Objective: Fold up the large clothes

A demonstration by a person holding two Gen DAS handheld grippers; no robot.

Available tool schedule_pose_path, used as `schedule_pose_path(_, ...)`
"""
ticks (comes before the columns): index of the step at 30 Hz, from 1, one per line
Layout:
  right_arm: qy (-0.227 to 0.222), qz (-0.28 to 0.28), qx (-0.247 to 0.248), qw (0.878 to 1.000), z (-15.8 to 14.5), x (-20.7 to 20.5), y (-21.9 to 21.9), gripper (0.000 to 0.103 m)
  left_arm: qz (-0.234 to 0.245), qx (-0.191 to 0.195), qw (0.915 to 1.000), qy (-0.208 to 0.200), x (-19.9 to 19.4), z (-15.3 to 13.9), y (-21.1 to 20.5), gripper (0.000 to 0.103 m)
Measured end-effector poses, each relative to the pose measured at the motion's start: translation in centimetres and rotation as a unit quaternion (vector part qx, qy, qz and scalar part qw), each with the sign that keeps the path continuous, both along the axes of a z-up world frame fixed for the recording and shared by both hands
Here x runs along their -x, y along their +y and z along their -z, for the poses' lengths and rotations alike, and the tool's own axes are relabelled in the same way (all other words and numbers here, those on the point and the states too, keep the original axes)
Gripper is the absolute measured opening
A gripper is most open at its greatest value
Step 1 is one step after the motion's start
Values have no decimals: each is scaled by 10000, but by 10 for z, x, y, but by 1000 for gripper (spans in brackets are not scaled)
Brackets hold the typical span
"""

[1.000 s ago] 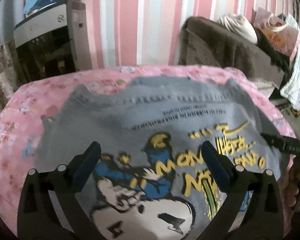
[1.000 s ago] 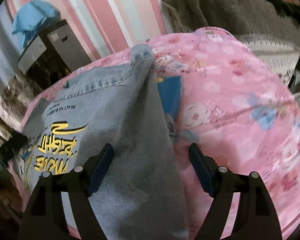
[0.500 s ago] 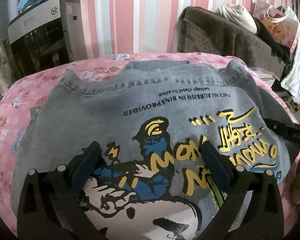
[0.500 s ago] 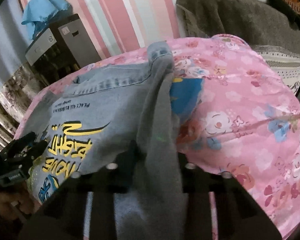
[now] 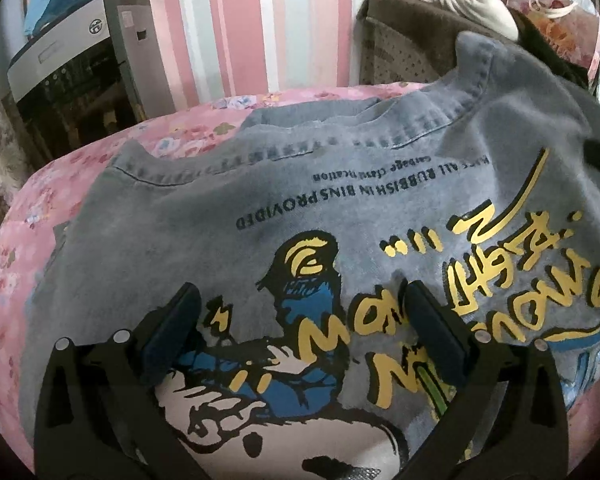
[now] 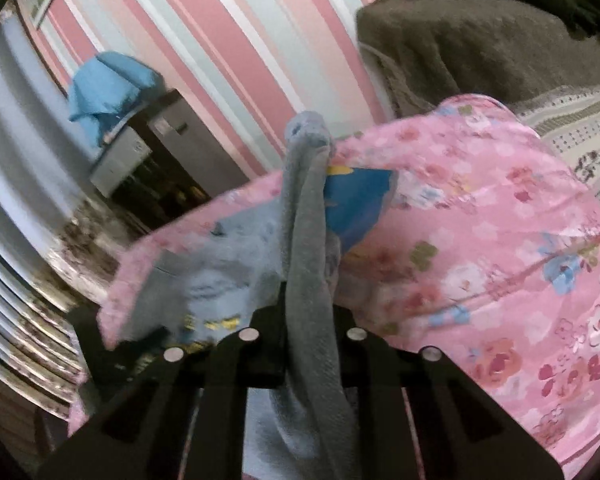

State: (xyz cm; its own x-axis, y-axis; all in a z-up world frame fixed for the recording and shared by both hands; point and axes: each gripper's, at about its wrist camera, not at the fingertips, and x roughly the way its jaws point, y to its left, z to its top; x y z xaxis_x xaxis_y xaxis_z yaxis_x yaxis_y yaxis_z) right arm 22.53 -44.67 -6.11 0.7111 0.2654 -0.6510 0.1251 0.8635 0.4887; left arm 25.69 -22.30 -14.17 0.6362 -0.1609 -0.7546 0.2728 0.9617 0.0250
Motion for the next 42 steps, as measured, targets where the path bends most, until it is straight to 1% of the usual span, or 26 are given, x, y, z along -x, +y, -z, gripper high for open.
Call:
schedule_pose_path(3,-159,-11,-2,9999,-19,-2,21,12,19,237,9997,-24,4,-10,11,98)
schedule_pose_path(7,-313,122,155,9993,-40,-5,55,12,-163,451,9983,-323,7,-42,42,98)
schedule_pose_path(11,-441,216,226,9985,-49,-17,106,12,-387,349,9954,-803,7,-85,84,99)
schedule_pose_path(14,-422,165,251,9987,-48,-29,143,12,-456,158,9939,-994,7,-106,110,100)
schedule_pose_path(15,-375,64,315,9988,-44,-37,164,12,-472,106,9934,-1042,7,-112,117,100)
schedule_pose_path(17,-301,-46,490,9983,-34,-45,189,12,-528,-30,9920,-1144,10,-120,134,100)
schedule_pose_path(19,-144,-144,612,9979,-14,-54,217,12,-680,2,9905,-1194,13,-124,158,100)
schedule_pose_path(21,60,-163,748,9970,10,-59,242,12,-856,137,9901,-1108,14,-120,184,100)
schedule_pose_path(22,175,-179,855,9960,23,-61,253,12,-954,136,9896,-1066,13,-115,197,100)
schedule_pose_path(23,318,-219,1100,9932,39,-64,268,12,-1052,107,9890,-1038,13,-110,209,100)
schedule_pose_path(25,382,-216,1507,9876,56,-64,285,13,-1239,158,9883,-880,12,-93,235,100)
schedule_pose_path(26,337,-232,1818,9825,60,-62,295,16,-1305,182,9880,-806,12,-85,244,100)
schedule_pose_path(27,242,-257,2255,9736,60,-59,307,19,-1386,209,9874,-734,13,-77,254,100)
schedule_pose_path(29,167,-322,2613,9646,59,-57,317,29,-1493,352,9866,-562,16,-62,272,100)
schedule_pose_path(30,173,-357,2683,9625,57,-57,319,36,-1524,390,9862,-524,17,-59,276,100)
schedule_pose_path(31,178,-392,2691,9621,55,-57,320,38,-1550,453,9857,-484,18,-56,281,100)
schedule_pose_path(32,151,-436,2614,9641,50,-55,319,46,-1558,490,9854,-474,19,-55,284,100)
schedule_pose_path(33,96,-467,2526,9664,40,-51,317,60,-1571,547,9849,-480,20,-56,285,100)
schedule_pose_path(34,-1,-503,2436,9686,29,-46,314,64,-1570,581,9846,-496,21,-58,285,100)
schedule_pose_path(36,-258,-563,2378,9693,5,-35,307,70,-1545,679,9842,-545,24,-65,283,100)
schedule_pose_path(38,-588,-394,2334,9698,-27,-13,284,77,-1503,721,9841,-607,27,-73,277,100)
schedule_pose_path(41,-743,-66,2373,9686,-52,4,247,79,-1325,841,9853,-682,34,-87,260,100)
schedule_pose_path(42,-756,106,2447,9666,-57,10,229,79,-1205,843,9867,-698,37,-91,248,100)
